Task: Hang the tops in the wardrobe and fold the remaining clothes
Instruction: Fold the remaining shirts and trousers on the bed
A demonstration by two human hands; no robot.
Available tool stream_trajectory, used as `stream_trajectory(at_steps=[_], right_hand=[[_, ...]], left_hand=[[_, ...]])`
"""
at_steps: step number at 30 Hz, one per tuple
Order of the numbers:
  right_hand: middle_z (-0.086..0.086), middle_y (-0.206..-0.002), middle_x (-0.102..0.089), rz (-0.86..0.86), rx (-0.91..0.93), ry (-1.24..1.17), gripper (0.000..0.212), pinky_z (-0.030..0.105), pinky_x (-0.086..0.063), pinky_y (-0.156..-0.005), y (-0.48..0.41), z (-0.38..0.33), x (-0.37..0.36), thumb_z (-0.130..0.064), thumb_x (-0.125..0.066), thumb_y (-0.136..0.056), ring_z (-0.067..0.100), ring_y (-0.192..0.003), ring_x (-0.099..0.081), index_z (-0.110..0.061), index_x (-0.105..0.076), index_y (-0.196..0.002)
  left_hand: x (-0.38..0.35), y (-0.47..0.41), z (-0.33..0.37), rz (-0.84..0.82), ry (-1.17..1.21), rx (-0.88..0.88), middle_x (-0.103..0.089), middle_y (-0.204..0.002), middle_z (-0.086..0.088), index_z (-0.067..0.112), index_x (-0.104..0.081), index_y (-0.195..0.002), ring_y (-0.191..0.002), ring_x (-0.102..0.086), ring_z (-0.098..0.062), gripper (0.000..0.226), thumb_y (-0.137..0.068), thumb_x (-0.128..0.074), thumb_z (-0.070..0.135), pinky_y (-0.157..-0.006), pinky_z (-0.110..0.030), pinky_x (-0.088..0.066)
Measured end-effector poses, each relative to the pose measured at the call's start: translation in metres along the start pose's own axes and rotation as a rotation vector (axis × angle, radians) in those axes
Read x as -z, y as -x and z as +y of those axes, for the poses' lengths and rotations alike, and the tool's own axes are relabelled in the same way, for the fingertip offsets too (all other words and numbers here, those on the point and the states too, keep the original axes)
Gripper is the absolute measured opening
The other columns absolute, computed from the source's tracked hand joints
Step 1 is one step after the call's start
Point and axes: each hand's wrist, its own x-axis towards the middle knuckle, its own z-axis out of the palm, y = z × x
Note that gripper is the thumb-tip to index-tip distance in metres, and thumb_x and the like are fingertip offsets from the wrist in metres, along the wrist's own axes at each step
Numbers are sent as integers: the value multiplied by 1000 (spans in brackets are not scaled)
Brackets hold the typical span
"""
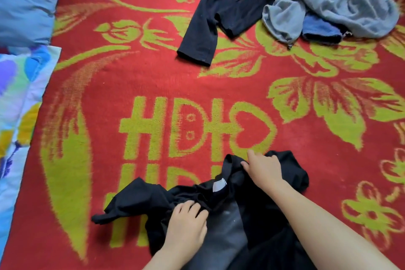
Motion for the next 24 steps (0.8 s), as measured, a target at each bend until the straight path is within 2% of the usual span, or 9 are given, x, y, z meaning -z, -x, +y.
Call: stream_trajectory(at_steps=[3, 5, 7, 9, 11, 13, 17, 21, 24], right_hand=[[8, -142, -38, -76, 68, -59, 58, 36, -40, -86, -7, -1, -4, -38, -44, -97, 29, -106, -60, -18, -19, -146], [6, -142, -38, -95, 146, -34, 59, 39, -36, -93, -5, -5, -9, -27, -46, -96, 30, -111, -57, -21, -18, -147], [5, -135, -47, -75, 164, -12, 52, 40, -32, -97, 1, -7, -13, -17, -46, -93, 28, -113, -54, -19, -27, -142], [5, -127, -53, -65, 133, -24, 50, 39, -31, -95, 11, -5, -16, -11, -45, -90, 27, -112, -54, -18, -30, -138], [4, -117, -58, -71, 92, -79, 32, 38, -32, -89, 21, -1, -13, -8, -44, -88, 27, -109, -54, -20, -43, -118], [-2, -96, -61, -86, 40, -162, 17, 35, -29, -80, 31, 5, -3, -9, -45, -86, 25, -106, -56, -24, -42, -79], [-2, -89, -57, -97, 2, -548, 10, 31, -37, -78, 52, 32, 29, -16, -65, -81, 21, -99, -54, -22, -64, -74], [-1, -110, -56, -84, -41, -1088, 27, 30, -36, -86, 95, 69, 91, 2, -68, -75, 17, -103, -51, -13, -56, -55], [0, -103, -66, -48, -9, -1331, 27, 37, -36, -86, 131, 86, 145, 2, -60, -68, 18, -99, -56, -11, -45, -50]], left_hand=[[16, -17, 0, 13, 186, 292, -44, -120, -3, 20, -48, -118, -89, -59, -20, 44, -77, -63, 20, -65, -25, -47], [25, -31, -6, -136, 102, 436, -15, -148, -8, 20, -19, -146, -119, -47, -26, 74, -85, -60, 18, -73, -24, -46], [31, -41, -7, -324, -9, 413, -20, -151, -2, 28, 0, -150, -126, -34, -29, 81, -89, -51, 12, -79, -28, -46], [38, -47, -7, -401, -59, 396, -48, -130, -2, 30, -12, -150, -122, -36, -30, 72, -89, -44, 10, -86, -33, -42], [46, -50, -9, -401, -64, 404, -56, -120, 2, 29, -38, -140, -117, -39, -25, 54, -88, -44, 14, -88, -32, -35], [61, -47, -9, -395, -85, 419, -59, -110, 6, 29, -55, -121, -113, -40, -21, 37, -87, -46, 19, -84, -32, -30], [109, -28, -10, -296, -135, 377, -38, -70, 12, 27, -48, -77, -90, -31, -17, 8, -85, -51, 28, -76, -30, -21], [169, 4, -14, -109, 133, 364, -51, -87, 15, 18, -64, -87, -101, -41, -11, 52, -68, -43, 61, -82, -32, -29], [231, 26, 9, -52, 464, 298, -57, -105, 30, 40, -70, -89, -113, -40, 11, 15, -78, -69, 31, -96, -21, -33]])
